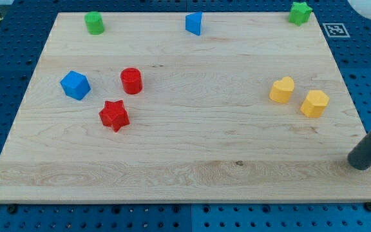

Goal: Place the yellow blocks parallel to each other

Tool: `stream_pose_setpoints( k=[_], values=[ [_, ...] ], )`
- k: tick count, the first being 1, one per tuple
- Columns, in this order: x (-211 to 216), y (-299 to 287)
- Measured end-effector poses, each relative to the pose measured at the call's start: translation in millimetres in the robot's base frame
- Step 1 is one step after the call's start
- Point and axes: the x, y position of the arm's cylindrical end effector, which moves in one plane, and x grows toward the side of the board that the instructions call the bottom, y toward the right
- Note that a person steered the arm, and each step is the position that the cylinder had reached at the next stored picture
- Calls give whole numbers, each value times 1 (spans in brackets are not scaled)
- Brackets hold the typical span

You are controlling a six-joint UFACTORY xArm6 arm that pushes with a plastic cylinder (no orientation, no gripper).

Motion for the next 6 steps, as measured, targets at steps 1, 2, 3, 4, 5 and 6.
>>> stream_pose_setpoints(
  k=[1, 2, 3, 4, 5, 6],
  values=[
    [0, -5],
    [0, -13],
    [0, -37],
    [-6, -39],
    [-26, -40],
    [-50, -62]
  ],
)
